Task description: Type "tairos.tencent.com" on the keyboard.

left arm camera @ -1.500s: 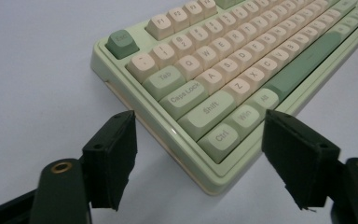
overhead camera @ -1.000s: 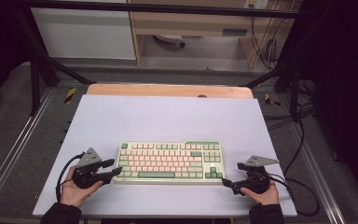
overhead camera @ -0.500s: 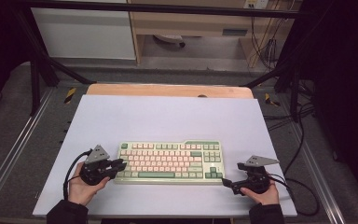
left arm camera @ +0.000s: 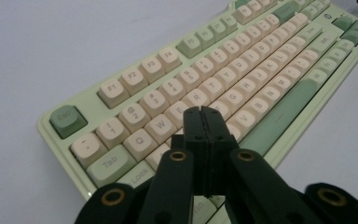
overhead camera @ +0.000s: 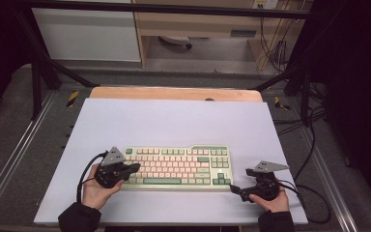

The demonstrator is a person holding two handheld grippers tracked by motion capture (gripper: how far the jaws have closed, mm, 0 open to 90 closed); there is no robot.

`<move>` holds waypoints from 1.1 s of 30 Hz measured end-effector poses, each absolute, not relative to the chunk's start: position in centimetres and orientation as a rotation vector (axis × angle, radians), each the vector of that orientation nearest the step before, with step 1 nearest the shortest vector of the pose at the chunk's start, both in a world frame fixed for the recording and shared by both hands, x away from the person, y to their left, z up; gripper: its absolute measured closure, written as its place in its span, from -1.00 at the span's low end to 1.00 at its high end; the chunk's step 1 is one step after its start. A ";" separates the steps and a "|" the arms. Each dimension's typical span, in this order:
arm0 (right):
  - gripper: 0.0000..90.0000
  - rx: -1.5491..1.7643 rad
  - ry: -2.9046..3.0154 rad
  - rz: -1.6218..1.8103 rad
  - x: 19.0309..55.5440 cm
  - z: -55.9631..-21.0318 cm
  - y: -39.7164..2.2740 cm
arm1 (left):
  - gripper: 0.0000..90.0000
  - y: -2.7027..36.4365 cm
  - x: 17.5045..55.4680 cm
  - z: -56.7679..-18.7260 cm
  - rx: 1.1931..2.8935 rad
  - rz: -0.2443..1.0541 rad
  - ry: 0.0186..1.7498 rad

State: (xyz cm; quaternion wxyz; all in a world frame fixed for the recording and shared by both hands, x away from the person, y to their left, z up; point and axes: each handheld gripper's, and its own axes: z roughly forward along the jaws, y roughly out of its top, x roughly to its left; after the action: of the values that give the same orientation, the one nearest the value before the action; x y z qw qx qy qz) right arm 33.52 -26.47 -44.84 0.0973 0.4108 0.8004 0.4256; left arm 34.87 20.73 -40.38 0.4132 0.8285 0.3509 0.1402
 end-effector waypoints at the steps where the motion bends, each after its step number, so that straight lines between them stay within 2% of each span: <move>1: -0.93 1.216 2.368 1.261 33.5 -44.9 -26.5 | 1.00 20.5 34.9 -40.3 2.086 0.353 0.878; 14: -0.93 1.214 2.372 1.258 33.5 -44.9 -26.4 | 1.00 17.0 36.2 -40.6 2.125 0.347 0.845; 33: -0.93 1.212 2.377 1.254 33.6 -45.0 -26.4 | 1.00 15.0 37.9 -41.7 2.128 0.358 0.890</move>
State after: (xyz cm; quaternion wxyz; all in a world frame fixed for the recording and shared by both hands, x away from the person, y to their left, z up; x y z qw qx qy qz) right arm 33.55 -26.37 -44.97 0.0968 0.4091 0.8025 0.4234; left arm 37.94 15.04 -41.74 0.3930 0.8383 0.3505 0.1412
